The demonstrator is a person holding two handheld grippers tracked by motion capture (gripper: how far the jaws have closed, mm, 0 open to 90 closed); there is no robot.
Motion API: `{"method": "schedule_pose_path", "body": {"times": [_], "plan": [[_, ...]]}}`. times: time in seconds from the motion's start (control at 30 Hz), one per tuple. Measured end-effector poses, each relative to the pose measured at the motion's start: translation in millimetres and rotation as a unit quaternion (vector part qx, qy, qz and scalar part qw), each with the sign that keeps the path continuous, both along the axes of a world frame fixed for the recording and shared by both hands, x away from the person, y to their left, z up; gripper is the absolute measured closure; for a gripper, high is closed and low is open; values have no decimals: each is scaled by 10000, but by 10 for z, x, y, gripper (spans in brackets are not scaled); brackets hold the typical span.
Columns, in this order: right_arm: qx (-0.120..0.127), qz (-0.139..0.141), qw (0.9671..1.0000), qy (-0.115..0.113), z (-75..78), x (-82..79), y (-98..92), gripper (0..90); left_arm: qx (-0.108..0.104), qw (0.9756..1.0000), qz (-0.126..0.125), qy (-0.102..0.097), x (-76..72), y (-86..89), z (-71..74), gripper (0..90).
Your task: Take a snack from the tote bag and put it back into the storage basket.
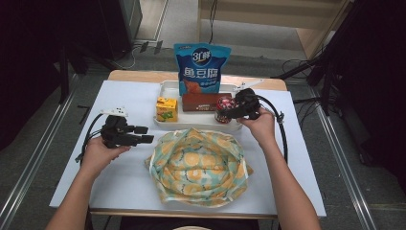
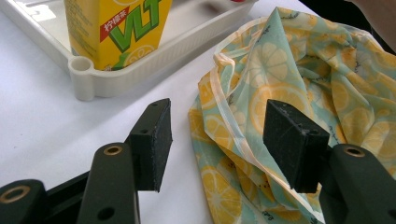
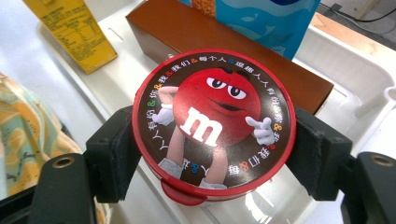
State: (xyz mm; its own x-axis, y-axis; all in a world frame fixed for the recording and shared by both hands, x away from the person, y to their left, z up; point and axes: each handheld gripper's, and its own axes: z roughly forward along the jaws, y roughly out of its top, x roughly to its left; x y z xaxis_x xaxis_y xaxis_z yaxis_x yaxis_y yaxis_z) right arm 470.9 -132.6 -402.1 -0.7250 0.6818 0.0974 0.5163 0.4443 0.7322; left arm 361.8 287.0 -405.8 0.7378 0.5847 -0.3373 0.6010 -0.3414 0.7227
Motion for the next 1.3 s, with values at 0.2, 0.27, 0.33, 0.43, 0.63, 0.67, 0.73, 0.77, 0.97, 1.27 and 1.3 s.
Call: {"method": "schedule_pose_path", "body": {"times": [0.2, 0.27, 0.33, 0.43, 0.63, 0.67, 0.73, 0.77, 0.97, 1.27, 1.3], "plan": [[-19, -6, 10000, 25, -55, 13, 28, 263, 8, 10000, -16, 6, -1, -6, -6, 426], [-44, 2, 10000, 48, -73, 19, 37, 262, 14, 10000, -9, 12, -2, -6, -5, 426], [-69, 26, 9999, 71, -92, 21, 47, 263, 5, 10000, -15, 10, -2, -4, -5, 426], [-77, 49, 9999, 66, -110, 27, 51, 262, 9, 10000, -5, 14, -1, -3, -7, 426], [-83, 70, 9999, 62, -128, 30, 37, 263, 15, 10000, -14, 13, -1, -1, -7, 426], [-87, 64, 9999, 81, -133, 32, 33, 262, 5, 10000, -17, 13, 0, -1, -8, 426], [-107, 58, 9999, 82, -143, 36, 28, 262, 21, 10000, -23, 19, 0, -1, -9, 426], [-121, 48, 9999, 102, -148, 35, 28, 262, 33, 10000, -24, 17, 0, -4, -11, 426], [-176, 98, 9997, 100, -191, 43, 31, 262, 23, 10000, -40, 10, -2, -12, -12, 426], [-304, 155, 9994, 79, -265, 41, 73, 262, -5, 10000, -5, 5, -4, 7, -3, 426], [-296, 149, 9994, 86, -266, 40, 74, 262, -4, 10000, -4, 4, -5, 7, -2, 426]]}}
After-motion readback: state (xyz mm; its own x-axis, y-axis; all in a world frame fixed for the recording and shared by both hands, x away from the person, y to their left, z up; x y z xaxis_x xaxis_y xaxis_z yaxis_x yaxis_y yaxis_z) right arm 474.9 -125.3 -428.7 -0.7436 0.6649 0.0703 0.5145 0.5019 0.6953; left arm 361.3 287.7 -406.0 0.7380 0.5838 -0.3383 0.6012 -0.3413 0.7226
